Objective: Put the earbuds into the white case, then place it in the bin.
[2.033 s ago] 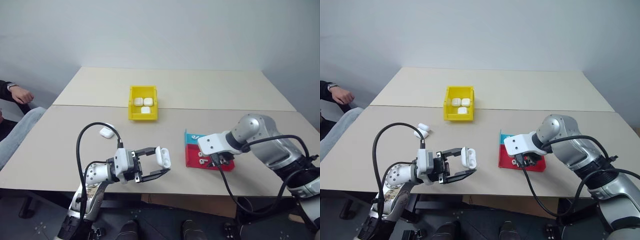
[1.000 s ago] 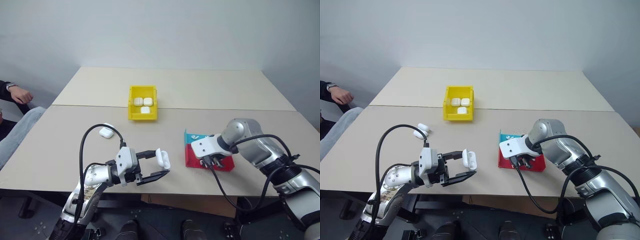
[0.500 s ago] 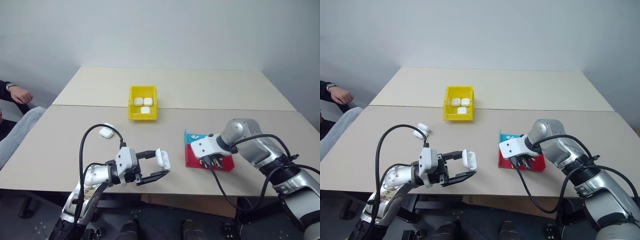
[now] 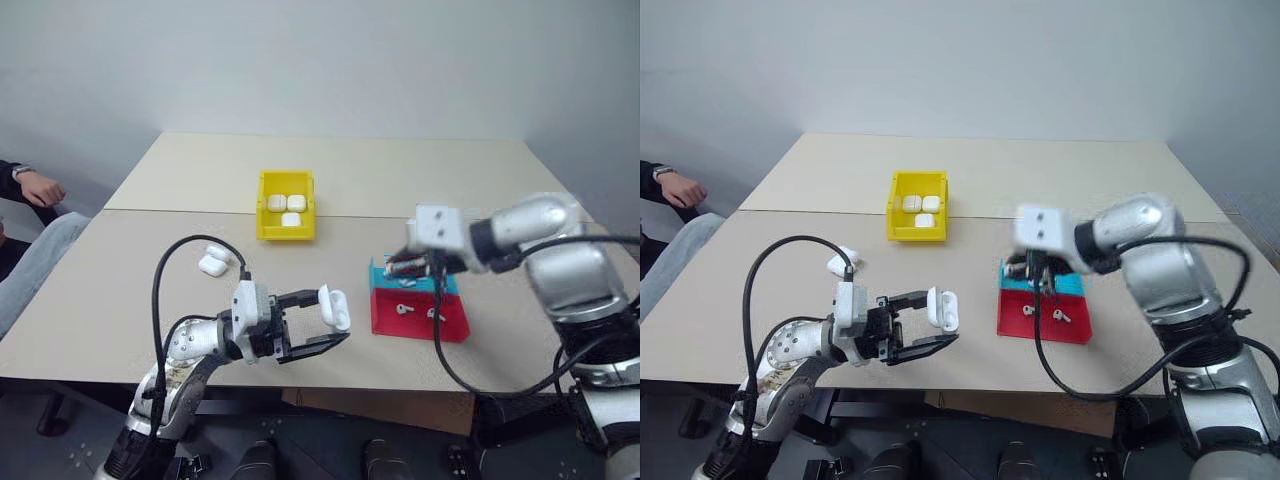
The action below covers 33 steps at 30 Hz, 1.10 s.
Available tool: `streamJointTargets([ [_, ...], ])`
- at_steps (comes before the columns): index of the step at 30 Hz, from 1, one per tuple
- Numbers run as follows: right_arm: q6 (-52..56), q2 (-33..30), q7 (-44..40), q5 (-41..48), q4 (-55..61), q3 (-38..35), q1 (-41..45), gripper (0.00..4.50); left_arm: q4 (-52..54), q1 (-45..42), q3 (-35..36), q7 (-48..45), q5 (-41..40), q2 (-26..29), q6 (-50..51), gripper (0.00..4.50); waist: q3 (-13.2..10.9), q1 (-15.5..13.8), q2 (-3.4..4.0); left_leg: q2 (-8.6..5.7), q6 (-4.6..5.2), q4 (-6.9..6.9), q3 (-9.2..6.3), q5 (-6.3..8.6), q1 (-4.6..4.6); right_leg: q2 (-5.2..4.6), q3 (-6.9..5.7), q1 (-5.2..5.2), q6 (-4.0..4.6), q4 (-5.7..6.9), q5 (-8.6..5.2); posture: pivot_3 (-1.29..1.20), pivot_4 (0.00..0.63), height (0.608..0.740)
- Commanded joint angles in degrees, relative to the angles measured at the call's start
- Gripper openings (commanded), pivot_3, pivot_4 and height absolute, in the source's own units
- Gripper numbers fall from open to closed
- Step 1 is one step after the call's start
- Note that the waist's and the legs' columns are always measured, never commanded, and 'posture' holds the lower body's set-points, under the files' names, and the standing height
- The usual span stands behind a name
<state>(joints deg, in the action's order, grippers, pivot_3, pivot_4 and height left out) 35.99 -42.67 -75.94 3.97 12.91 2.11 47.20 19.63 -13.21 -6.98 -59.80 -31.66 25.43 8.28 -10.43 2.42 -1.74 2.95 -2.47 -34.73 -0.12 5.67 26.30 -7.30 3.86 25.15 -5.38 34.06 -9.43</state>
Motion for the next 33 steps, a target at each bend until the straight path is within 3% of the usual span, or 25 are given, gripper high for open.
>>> streamJointTargets([
  [1, 2.32, 2.73, 4.79, 10.98, 5.86, -12.23, -1.28, 0.64, 2.53, -2.73, -0.32, -2.73, -4.24, -0.2, 1.72, 2.75, 0.0, -0.1, -0.01, 0.0, 0.0, 0.0, 0.0, 0.0, 0.0, 0.0, 0.0, -0.01, 0.0, -0.01, 0.0, 0.0, 0.15, 0.74],
  [7, 2.71, 7.65, 6.67, 32.54, 14.42, -23.61, -8.09, 0.64, 0.68, -6.16, -2.51, -6.09, -4.04, -1.45, 1.2, 2.75, 0.0, -0.15, -0.01, -0.01, 0.01, 0.0, 0.0, 0.0, 0.02, 0.0, 0.0, -0.13, 0.0, -0.14, 0.0, 0.0, 0.15, 0.74],
  [11, 0.19, 11.54, 9.82, 40.95, 18.07, -24.14, -11.71, 0.64, 0.43, -7.7, -2.64, -7.31, -2.54, -2.21, -1.65, 2.75, 0.0, 0.31, 0.0, 0.0, 0.01, 0.01, -0.02, 0.0, 0.0, 0.01, 0.0, -0.11, 0.0, -0.08, 0.0, 0.0, 0.15, 0.74],
  [22, -16.61, 13.64, 5.58, 39.15, 17.62, -17.07, -21.18, 0.64, 4.16, -7.36, -1.71, -4.36, -1.93, -2.31, -1.67, 2.75, 0.0, 0.24, 0.0, 0.01, 0.01, 0.0, -0.02, 0.0, 0.02, 0.0, 0.0, -0.22, 0.0, -0.47, 0.0, 0.0, 0.15, 0.74],
  [33, -25.37, 13.81, 3.59, 37.2, 12.29, -11.01, -21.46, 0.64, 4.71, -7.28, -1.62, -2.72, -2.34, -0.86, -0.75, 2.75, 0.0, 0.16, 0.0, 0.01, 0.01, 0.07, -0.02, 0.0, 0.03, 0.0, 0.0, -0.22, 0.0, -0.55, 0.0, 0.0, 0.15, 0.74],
])
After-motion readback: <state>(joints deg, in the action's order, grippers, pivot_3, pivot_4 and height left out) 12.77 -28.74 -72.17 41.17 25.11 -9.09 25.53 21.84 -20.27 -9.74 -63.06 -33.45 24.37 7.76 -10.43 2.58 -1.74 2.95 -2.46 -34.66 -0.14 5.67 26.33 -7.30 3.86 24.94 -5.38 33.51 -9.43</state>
